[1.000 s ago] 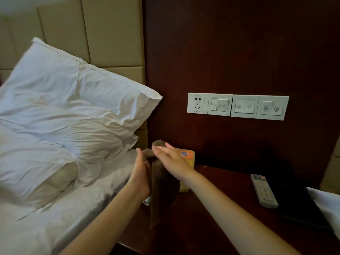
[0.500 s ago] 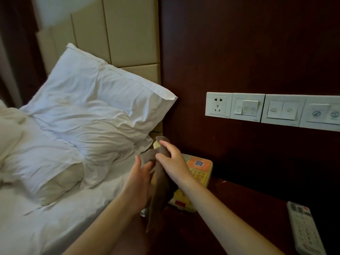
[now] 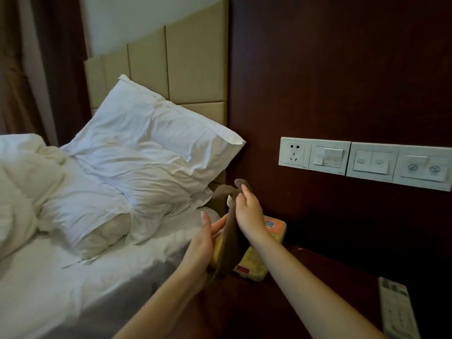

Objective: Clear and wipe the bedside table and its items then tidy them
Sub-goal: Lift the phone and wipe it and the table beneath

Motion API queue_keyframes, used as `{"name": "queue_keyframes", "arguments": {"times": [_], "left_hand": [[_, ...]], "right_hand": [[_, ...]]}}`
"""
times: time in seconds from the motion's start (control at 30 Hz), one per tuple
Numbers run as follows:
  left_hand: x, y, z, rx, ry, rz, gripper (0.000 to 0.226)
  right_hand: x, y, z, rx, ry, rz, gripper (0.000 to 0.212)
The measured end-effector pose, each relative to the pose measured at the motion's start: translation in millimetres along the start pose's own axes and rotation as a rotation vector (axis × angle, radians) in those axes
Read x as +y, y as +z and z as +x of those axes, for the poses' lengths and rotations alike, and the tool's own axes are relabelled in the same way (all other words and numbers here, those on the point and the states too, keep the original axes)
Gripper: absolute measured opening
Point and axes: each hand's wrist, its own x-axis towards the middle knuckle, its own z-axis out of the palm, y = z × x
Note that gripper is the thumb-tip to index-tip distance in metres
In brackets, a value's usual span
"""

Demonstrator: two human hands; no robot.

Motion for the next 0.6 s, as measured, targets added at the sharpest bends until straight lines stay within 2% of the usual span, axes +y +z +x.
{"name": "queue_keyframes", "arguments": {"times": [0.17,0.3,0.4,0.47,0.6], "left_hand": [[4,-4,-8,-0.060,0.051,0.063,0.065],[13,-8,-6,-0.064,0.031,0.006,0.070],[16,-14,-10,-0.117,0.023,-0.031,0.057],[17,-18,-15,-0.169,0.027,-0.064,0.037],[22,-35,-19,-0.220,0.011,-0.130,0.036]], "right_hand": [[-5,-15,16,0.041,0.057,0.038,0.043],[1,-19,4,0.043,0.044,0.234,0.045],[3,-28,3,0.021,0.092,0.413,0.046],[0,-31,8,-0.025,0.156,0.534,0.038],[-9,-28,14,0.006,0.198,0.588,0.012]]}}
